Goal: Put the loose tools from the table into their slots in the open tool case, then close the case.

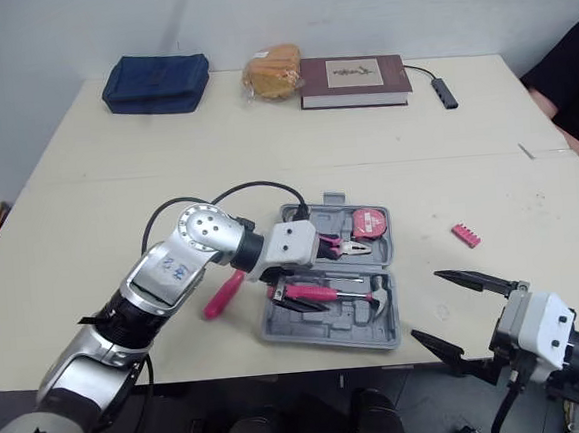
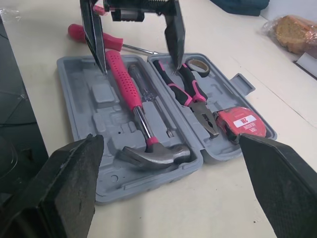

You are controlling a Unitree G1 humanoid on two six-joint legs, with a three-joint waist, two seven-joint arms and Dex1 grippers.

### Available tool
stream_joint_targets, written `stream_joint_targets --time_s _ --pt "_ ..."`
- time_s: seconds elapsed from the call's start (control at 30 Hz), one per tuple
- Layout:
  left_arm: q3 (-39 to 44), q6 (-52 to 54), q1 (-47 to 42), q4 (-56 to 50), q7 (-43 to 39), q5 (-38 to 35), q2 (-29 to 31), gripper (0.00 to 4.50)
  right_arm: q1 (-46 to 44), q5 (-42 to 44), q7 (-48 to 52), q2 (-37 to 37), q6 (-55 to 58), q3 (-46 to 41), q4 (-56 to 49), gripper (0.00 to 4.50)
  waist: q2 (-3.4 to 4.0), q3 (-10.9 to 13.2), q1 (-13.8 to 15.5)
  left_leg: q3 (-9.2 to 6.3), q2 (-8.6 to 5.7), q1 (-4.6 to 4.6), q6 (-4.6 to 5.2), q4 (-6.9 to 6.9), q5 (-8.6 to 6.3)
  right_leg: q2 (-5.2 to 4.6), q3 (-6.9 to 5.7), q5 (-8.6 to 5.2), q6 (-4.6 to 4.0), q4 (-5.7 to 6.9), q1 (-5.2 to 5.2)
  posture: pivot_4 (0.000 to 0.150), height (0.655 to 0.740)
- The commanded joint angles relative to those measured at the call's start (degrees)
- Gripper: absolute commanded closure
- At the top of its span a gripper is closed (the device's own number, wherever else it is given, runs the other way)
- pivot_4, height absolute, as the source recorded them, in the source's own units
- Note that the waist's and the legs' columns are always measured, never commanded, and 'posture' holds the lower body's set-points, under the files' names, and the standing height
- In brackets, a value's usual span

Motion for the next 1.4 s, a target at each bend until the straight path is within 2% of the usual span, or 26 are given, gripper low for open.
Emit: stream_joint_targets --time_s 0.03,0.1,0.2,0.27,0.57,0.87,1.07,1.17,1.27,1.4 --pt "4.6 -8.4 2.5 4.5 -0.1 -3.9 -3.0 1.29 0.3 -0.6 -0.1 1.0 -1.5 -0.2 0.3 0.00 0.00 0.0 0.0 -0.03 0.00 -0.02 0.00 0.04 0.00 0.01 -0.03 0.00 0.00 -0.01 0.01 0.150 0.7400" --pt "4.3 -11.6 3.8 6.9 -0.3 -2.4 -2.9 2.28 0.3 -0.8 -0.1 1.2 -1.7 -0.2 0.4 0.00 0.00 0.0 0.0 -0.01 -0.01 0.01 0.00 0.05 0.00 0.01 -0.03 0.00 0.00 0.00 0.04 0.150 0.7400" --pt "4.2 -8.5 5.6 7.6 0.9 -2.9 -3.1 3.69 0.1 -0.8 -0.3 1.5 -1.9 -0.6 0.4 0.00 0.01 0.0 0.0 -0.01 -0.01 0.01 0.00 0.04 0.00 0.03 -0.16 0.00 0.00 0.02 0.03 0.150 0.7400" --pt "1.6 -10.2 7.1 9.3 2.2 1.2 -2.5 4.46 0.5 -1.1 -0.1 1.7 -2.0 -0.6 0.5 0.00 0.01 0.0 0.1 -0.01 -0.01 0.00 0.00 0.04 0.00 0.03 -0.26 0.01 0.01 0.01 0.03 0.150 0.7400" --pt "-2.3 -13.5 8.1 12.2 3.9 8.8 -1.9 4.46 0.9 -1.1 -0.3 2.1 -1.9 -0.9 0.5 0.00 0.02 0.0 0.0 -0.01 -0.02 0.01 0.02 0.04 -0.01 0.00 -0.37 0.01 0.01 0.01 0.04 0.150 0.7400" --pt "-3.9 -12.2 8.6 12.2 2.7 10.2 -1.6 4.46 1.8 -1.3 -0.6 2.5 -2.0 -1.0 0.3 0.00 0.07 0.0 0.0 -0.02 -0.01 0.02 0.02 0.04 -0.01 -0.04 -0.31 0.01 0.01 0.01 0.05 0.150 0.7400" --pt "-7.5 -2.5 8.1 14.2 5.7 15.8 -0.7 4.46 2.3 -1.5 -0.9 2.8 -2.1 -1.0 0.4 0.00 0.10 -0.3 0.1 -0.09 -0.02 0.09 0.04 0.05 -0.02 -0.06 -0.30 0.01 0.01 -0.04 0.21 0.150 0.7400" --pt "-8.5 0.0 8.0 14.1 6.1 16.6 0.0 4.46 2.3 -1.6 -0.9 3.0 -2.1 -1.1 0.5 0.00 0.12 -0.5 0.1 -0.17 -0.02 0.29 0.08 0.05 -0.06 -0.09 -0.22 0.01 0.01 -0.27 0.49 0.150 0.7400" --pt "-10.3 1.9 7.6 13.6 4.6 17.3 1.3 4.46 2.5 -1.7 -0.9 3.2 -2.3 -1.1 0.7 0.00 0.17 -0.7 0.0 -0.25 0.15 1.00 0.05 -0.08 -0.39 -0.37 -0.19 -0.02 -0.06 -0.64 1.17 0.150 0.7400" --pt "-11.9 3.3 7.0 12.4 3.5 16.9 1.9 4.46 2.4 -2.1 -1.3 3.6 -2.8 -0.6 1.1 0.00 0.49 -1.0 -0.2 -0.28 0.17 1.02 -0.01 -0.17 -0.42 -0.47 -0.23 -0.07 -0.13 -0.64 1.12 0.150 0.7400"
